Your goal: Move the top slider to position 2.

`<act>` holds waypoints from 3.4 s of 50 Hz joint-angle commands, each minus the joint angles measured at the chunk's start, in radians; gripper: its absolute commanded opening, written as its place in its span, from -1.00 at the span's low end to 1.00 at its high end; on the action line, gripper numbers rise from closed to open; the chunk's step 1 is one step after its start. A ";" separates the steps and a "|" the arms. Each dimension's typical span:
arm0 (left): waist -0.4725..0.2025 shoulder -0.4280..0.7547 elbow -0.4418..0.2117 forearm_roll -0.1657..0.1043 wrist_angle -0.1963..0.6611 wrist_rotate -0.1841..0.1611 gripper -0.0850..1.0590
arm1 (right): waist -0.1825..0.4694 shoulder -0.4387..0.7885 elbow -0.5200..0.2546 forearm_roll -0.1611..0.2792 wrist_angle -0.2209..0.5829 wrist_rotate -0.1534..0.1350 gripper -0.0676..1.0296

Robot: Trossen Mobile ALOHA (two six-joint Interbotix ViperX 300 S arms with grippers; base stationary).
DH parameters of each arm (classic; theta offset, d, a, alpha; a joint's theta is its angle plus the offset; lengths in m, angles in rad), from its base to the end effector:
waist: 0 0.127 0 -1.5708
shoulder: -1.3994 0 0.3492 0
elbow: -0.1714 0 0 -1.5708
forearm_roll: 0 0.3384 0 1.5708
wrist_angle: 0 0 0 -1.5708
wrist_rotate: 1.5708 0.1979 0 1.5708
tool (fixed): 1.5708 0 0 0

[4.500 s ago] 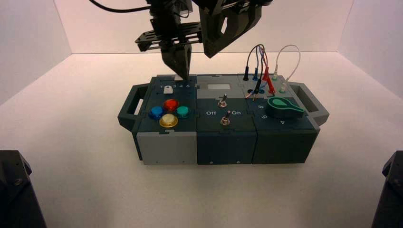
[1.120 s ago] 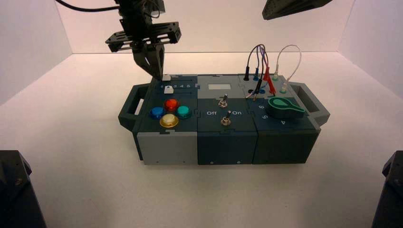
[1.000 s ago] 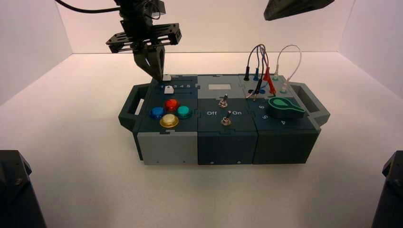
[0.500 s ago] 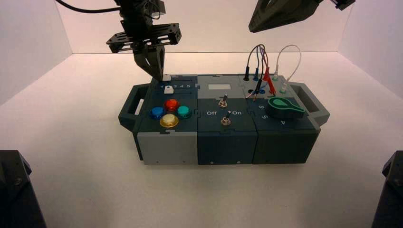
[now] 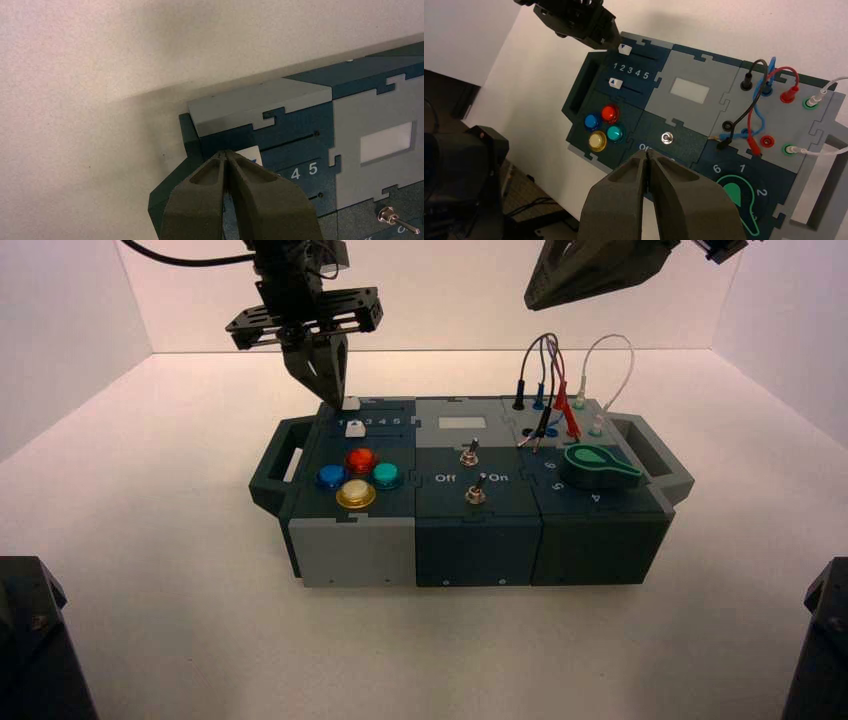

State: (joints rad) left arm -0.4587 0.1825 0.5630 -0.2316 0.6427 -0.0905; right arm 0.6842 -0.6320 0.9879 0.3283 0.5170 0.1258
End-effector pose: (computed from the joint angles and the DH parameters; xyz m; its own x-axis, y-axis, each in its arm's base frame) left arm 0.3535 -0.2050 0.0327 0.1116 -0.2086 -0.9716 0.2043 0.9617 -0.1830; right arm 0.2055 0.2083 0.1752 0.4044 0.5355 -0.7414 -0.4120 0.8304 0.3750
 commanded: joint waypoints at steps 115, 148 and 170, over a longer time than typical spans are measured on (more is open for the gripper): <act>-0.015 -0.006 -0.025 -0.003 0.031 0.008 -0.91 | -0.006 0.049 -0.049 0.009 -0.006 -0.012 -0.91; -0.029 -0.011 -0.029 -0.008 0.031 0.008 -0.91 | -0.005 0.049 -0.044 0.009 -0.006 -0.011 -0.91; -0.026 -0.061 -0.021 0.011 0.063 0.008 -0.91 | -0.005 0.049 -0.049 0.008 0.015 -0.012 -0.91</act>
State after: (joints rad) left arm -0.4817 0.1749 0.5507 -0.2240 0.6980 -0.0859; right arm 0.6826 -0.5783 0.9710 0.3344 0.5308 0.1181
